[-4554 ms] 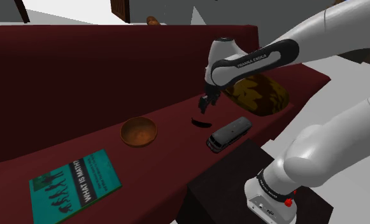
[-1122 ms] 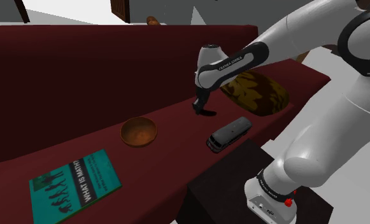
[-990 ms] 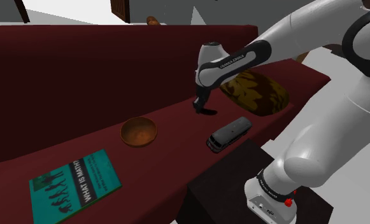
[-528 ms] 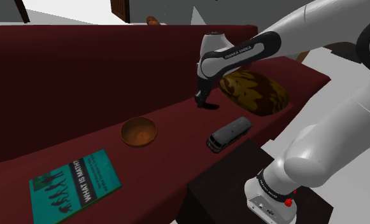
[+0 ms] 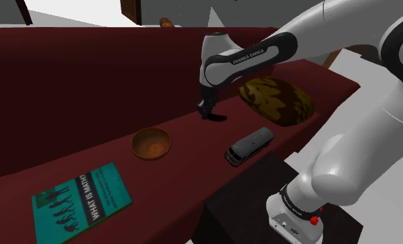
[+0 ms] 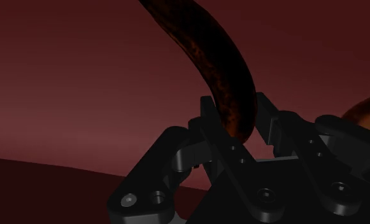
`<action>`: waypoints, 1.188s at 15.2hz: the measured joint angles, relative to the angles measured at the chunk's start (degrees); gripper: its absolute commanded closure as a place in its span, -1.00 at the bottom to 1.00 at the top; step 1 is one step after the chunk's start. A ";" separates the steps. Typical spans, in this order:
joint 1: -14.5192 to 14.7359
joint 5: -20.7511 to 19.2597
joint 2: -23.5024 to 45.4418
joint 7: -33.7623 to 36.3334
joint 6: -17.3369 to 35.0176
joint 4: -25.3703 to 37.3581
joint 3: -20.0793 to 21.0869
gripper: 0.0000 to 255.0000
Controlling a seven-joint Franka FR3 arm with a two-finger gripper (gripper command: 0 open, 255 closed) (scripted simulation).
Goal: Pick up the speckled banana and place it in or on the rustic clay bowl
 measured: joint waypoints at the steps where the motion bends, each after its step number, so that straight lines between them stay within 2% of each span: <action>1: 0.87 0.23 0.84 1.61 -0.81 1.56 0.92 1.00; 6: 4.28 0.59 5.78 8.13 -1.99 7.39 4.29 1.00; 14: 9.57 -0.24 15.18 17.33 -5.96 20.32 8.05 1.00; 18: 12.80 -1.14 21.05 22.02 -8.84 28.86 9.51 1.00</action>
